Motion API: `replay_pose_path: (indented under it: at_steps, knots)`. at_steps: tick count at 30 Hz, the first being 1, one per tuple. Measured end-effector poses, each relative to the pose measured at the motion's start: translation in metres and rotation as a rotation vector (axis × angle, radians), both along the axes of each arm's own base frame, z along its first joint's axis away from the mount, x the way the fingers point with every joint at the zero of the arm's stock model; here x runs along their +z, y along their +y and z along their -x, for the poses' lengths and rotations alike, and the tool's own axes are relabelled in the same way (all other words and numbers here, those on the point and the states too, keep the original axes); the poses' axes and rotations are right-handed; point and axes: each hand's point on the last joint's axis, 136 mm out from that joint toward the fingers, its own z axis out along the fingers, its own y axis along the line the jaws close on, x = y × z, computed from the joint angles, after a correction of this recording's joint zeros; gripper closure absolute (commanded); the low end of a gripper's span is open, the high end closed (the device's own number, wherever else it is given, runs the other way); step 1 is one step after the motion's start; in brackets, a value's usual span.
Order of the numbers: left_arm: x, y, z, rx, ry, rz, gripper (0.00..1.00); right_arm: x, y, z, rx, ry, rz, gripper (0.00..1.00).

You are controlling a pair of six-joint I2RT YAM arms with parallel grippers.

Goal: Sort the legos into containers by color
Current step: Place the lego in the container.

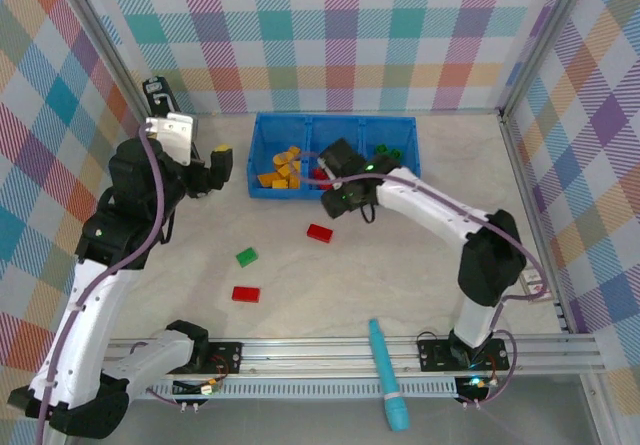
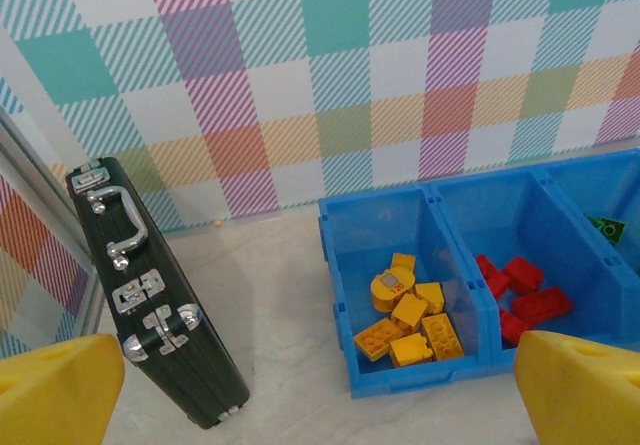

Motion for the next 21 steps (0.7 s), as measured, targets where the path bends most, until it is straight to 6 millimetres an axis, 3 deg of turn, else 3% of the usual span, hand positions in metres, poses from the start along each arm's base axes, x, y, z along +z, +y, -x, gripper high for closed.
replay_pose_path:
  at_steps: [6, 9, 12, 15, 21]
  knots:
    - [-0.014, -0.004, -0.014, 0.001, 0.045, -0.016, 0.0, 0.017, -0.067, -0.057, -0.143, -0.068, -0.006, 0.42]
    - [-0.018, -0.005, -0.018, 0.002, 0.059, -0.022, 0.0, 0.026, -0.091, -0.089, -0.204, -0.105, -0.018, 0.42]
    - [-0.021, -0.006, -0.02, 0.001, 0.066, -0.028, 0.0, 0.027, -0.099, -0.121, -0.226, -0.136, -0.023, 0.42]
    - [-0.021, -0.006, -0.02, 0.0, 0.066, -0.031, 0.0, 0.012, -0.097, -0.142, -0.219, -0.126, -0.016, 0.42]
    - [-0.025, -0.007, -0.024, 0.0, 0.08, -0.037, 0.0, -0.032, -0.096, -0.159, -0.176, -0.063, 0.049, 0.42]
